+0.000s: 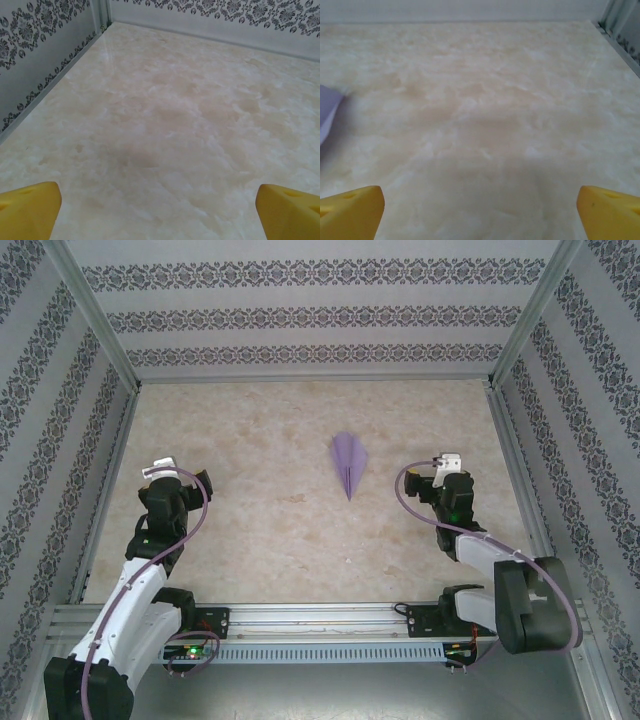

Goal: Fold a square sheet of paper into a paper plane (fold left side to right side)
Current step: Reset both arms

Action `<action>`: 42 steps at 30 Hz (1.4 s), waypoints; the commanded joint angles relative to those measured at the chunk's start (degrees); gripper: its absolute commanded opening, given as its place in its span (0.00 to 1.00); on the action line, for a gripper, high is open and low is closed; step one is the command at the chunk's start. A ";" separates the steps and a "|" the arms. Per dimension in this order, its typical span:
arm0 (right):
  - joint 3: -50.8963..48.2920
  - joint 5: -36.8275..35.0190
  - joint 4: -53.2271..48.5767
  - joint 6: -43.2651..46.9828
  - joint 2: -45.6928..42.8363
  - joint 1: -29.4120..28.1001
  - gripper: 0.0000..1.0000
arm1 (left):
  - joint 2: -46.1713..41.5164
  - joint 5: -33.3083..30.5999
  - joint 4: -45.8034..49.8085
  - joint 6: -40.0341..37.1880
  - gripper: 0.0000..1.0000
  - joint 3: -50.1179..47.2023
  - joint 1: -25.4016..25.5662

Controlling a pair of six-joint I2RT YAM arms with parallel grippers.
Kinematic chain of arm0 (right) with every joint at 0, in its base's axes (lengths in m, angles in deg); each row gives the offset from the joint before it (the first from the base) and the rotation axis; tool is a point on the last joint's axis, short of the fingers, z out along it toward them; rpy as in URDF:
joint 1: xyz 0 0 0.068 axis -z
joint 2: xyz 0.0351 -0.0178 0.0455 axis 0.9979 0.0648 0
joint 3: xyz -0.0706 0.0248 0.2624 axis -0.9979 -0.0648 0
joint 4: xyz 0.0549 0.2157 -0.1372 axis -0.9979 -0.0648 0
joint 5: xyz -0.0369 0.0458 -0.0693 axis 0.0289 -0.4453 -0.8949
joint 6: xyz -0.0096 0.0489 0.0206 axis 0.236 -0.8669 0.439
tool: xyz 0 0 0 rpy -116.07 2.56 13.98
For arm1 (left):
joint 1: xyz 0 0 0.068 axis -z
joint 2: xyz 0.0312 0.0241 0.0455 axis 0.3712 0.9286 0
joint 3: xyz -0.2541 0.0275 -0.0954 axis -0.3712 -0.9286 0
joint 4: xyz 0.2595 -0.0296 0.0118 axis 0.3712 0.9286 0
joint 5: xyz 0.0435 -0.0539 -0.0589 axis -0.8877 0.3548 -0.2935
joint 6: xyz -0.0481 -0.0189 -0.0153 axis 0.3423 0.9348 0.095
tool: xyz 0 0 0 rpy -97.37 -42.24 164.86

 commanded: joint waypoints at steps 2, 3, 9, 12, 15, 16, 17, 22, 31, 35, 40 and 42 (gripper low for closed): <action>-0.67 3.45 10.53 1.72 2.27 0.56 0.98 | -0.49 0.24 -2.12 -1.60 1.00 -0.25 -0.69; -0.56 3.62 10.58 2.10 2.41 0.56 0.98 | -0.47 0.20 -2.04 -1.63 1.00 -0.21 -0.69; -1.26 5.05 21.02 3.47 10.28 1.81 0.98 | -0.17 0.32 -2.30 -2.06 1.00 -0.14 -0.69; -2.09 5.79 26.34 3.31 14.28 2.06 0.98 | -0.07 0.55 -1.24 -2.64 1.00 0.39 -0.71; -3.06 6.41 29.79 3.60 16.25 2.15 0.98 | -0.38 0.63 -0.65 -2.45 1.00 0.58 -0.76; -3.20 6.32 30.90 3.53 17.12 2.15 0.98 | -0.51 0.76 -0.43 -2.29 1.00 0.58 -0.78; -3.22 6.39 31.88 3.36 17.64 2.15 0.98 | -0.51 0.89 -0.22 -2.10 1.00 0.58 -0.78; -1.10 3.16 28.66 0.84 17.83 3.37 0.98 | -0.86 0.62 0.10 -1.67 1.00 -0.02 -0.78; 5.06 0.78 18.07 -1.14 17.72 3.95 0.98 | 0.24 -3.55 -3.79 -2.92 1.00 -2.08 -0.78; 5.06 0.48 18.05 -0.82 17.77 3.74 0.98 | 2.74 -3.43 -10.80 -7.91 1.00 -6.09 -0.78; 5.15 0.35 17.92 -0.73 17.72 3.64 0.98 | 7.12 -4.25 -19.00 -11.13 1.00 -9.70 -1.19; 5.15 0.33 17.92 -0.74 17.74 3.59 0.98 | 9.98 -2.32 -22.51 -12.50 1.00 -10.38 -1.86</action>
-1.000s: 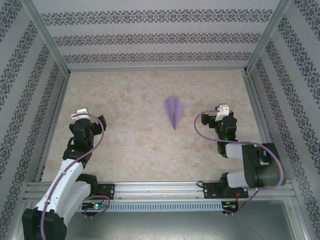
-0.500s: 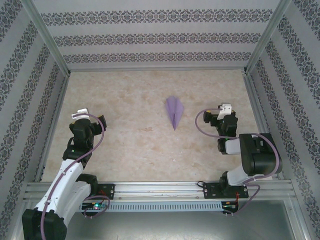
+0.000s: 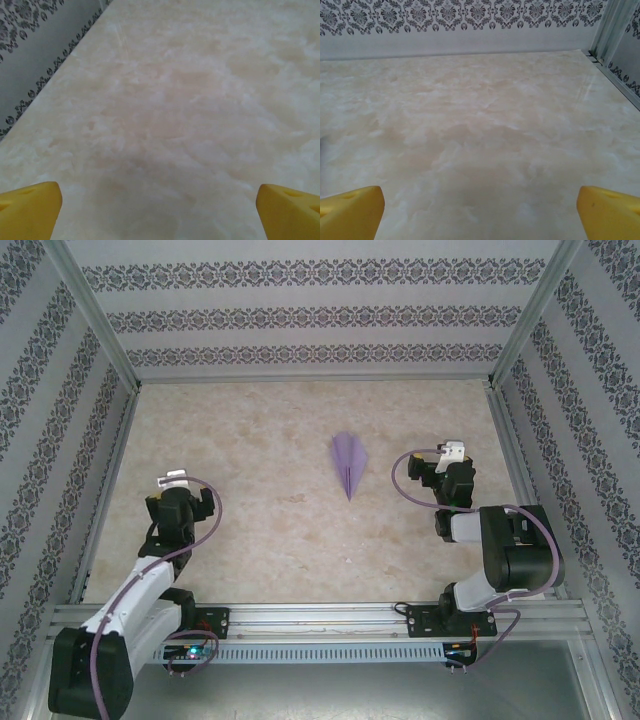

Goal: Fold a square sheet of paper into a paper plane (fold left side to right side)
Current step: Reset both arms

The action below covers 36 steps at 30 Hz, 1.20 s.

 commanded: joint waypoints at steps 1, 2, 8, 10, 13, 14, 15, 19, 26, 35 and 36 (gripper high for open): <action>0.45 -0.79 0.22 -0.59 -0.05 -0.51 0.98 | 3.92 1.46 -11.23 -4.77 1.00 -0.85 -1.68; 0.45 -0.86 0.22 -0.55 -0.05 -0.51 0.98 | 5.83 2.48 -13.08 -5.39 1.00 -0.88 -1.95; 0.51 -0.98 0.13 -0.55 -0.05 -0.60 0.98 | 15.36 8.78 -17.69 -7.84 0.99 2.70 -4.23; 0.49 -0.98 0.13 -0.53 -0.04 -0.58 0.98 | 18.26 12.76 -18.73 -7.47 0.99 4.19 -6.00; 0.54 -1.01 0.13 -0.47 -0.05 -0.58 0.98 | 22.35 17.62 -23.93 -7.55 1.00 5.12 -7.45; 0.54 -0.97 0.13 -0.47 -0.05 -0.58 0.98 | 23.58 19.27 -26.96 -7.80 1.00 4.87 -7.59; 0.54 -0.98 0.08 -0.47 -0.03 -0.60 0.98 | 24.88 20.86 -30.18 -7.68 1.00 4.51 -7.64; 0.54 -1.06 0.04 -0.47 -0.05 -0.60 0.98 | 27.68 26.66 -32.44 -7.11 0.99 5.68 -7.81; 0.54 -1.16 0.04 -0.38 -0.04 -0.69 0.98 | 32.77 30.81 -50.93 -3.85 1.00 -0.09 -7.90; 0.62 -1.23 -0.05 -0.30 -0.05 -0.69 0.98 | 43.72 30.92 -72.48 -4.20 0.99 -6.16 -7.92; 0.62 -1.28 -0.09 -0.24 -0.03 -0.69 0.98 | 44.06 31.32 -72.59 -4.24 1.00 -5.78 -7.91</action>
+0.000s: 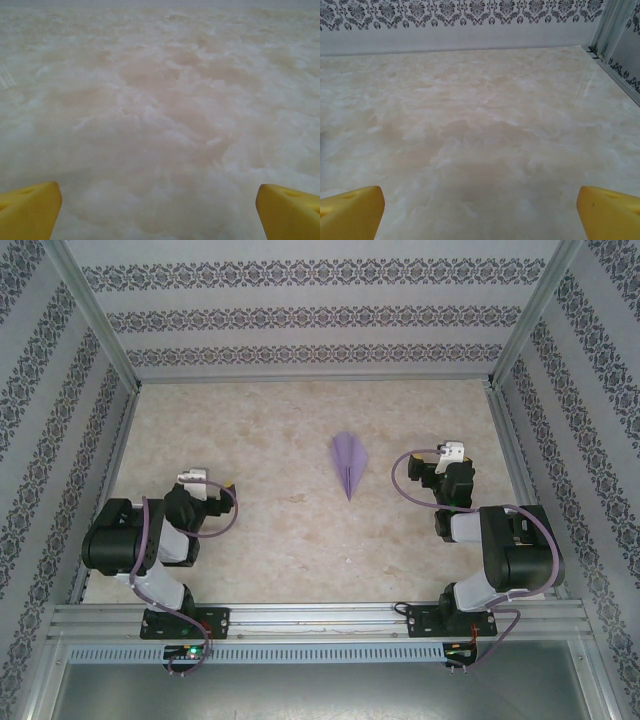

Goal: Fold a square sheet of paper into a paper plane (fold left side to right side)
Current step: Reset both arms

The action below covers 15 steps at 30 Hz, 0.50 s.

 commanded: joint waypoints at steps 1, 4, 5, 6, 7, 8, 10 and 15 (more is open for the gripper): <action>0.62 -1.04 0.69 -0.24 -0.05 -0.58 0.98 | -0.10 1.79 -10.26 0.63 0.99 0.47 -0.84; 0.62 -1.04 0.69 -0.22 -0.05 -0.61 0.98 | 0.06 1.35 -9.73 0.89 0.99 1.02 -0.86; 0.62 -1.07 0.65 -0.23 -0.05 -0.66 0.98 | -0.24 0.47 -8.55 1.21 0.99 1.49 -0.90; 0.62 -1.04 0.61 -0.22 -0.05 -0.67 0.98 | -0.83 -0.40 -6.28 1.50 0.99 2.35 -0.91; 0.62 -1.04 0.61 -0.22 -0.05 -0.67 0.98 | -1.48 -0.98 -3.56 1.67 0.99 3.32 -0.91; 0.62 -1.04 0.61 -0.23 -0.05 -0.67 0.98 | -2.29 -1.09 1.00 1.70 0.99 5.25 -0.91; 0.62 -1.10 0.61 -0.22 -0.05 -0.67 0.98 | -3.09 -0.44 11.00 1.30 0.99 9.83 -0.84; 0.62 -1.04 0.53 -0.22 -0.05 -0.67 0.98 | -3.14 -2.46 16.72 0.20 0.99 12.85 0.41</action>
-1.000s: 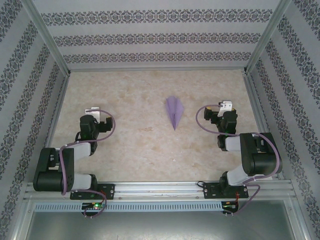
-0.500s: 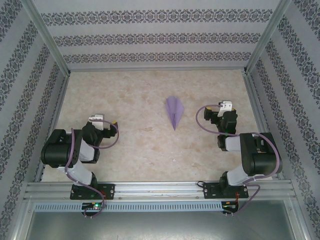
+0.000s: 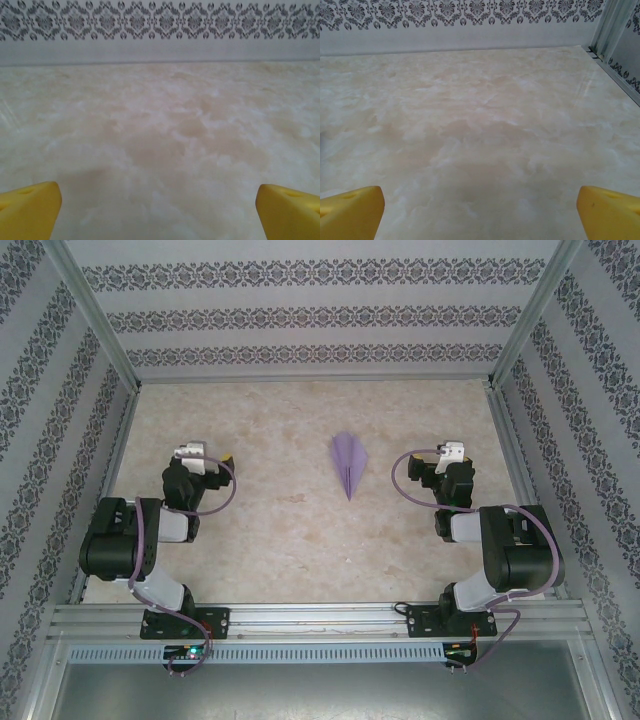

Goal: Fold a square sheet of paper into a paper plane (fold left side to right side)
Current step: Reset both arms

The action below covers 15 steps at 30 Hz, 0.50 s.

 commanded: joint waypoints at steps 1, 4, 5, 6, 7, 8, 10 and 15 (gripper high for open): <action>0.62 -1.06 0.52 -0.25 -0.03 -0.67 0.98 | -0.91 -1.31 6.97 -0.09 0.99 0.14 0.35; 0.70 -1.12 0.52 -0.21 -0.05 -0.67 0.98 | -0.79 -1.60 6.93 0.00 0.99 0.14 0.35; 0.68 -1.18 0.52 -0.15 -0.05 -0.67 0.98 | -0.76 -2.26 6.64 0.21 0.99 -0.05 0.35; 0.70 -1.14 0.52 -0.14 -0.05 -0.67 0.98 | -0.79 -2.94 6.24 0.49 0.99 -0.24 0.32; 0.69 -1.13 0.52 -0.14 -0.05 -0.67 0.98 | -0.82 -3.17 5.96 0.61 0.99 -0.37 0.35; 0.71 -1.14 0.52 -0.19 -0.05 -0.67 0.98 | -0.79 -3.17 5.75 0.67 0.99 -0.47 0.35; 0.71 -1.13 0.52 -0.14 -0.03 -0.67 0.98 | -0.74 -3.10 5.88 0.61 0.99 -0.46 0.35; 0.71 -1.11 0.52 -0.14 -0.05 -0.71 0.98 | -0.82 -3.08 5.84 0.61 0.99 -0.46 0.35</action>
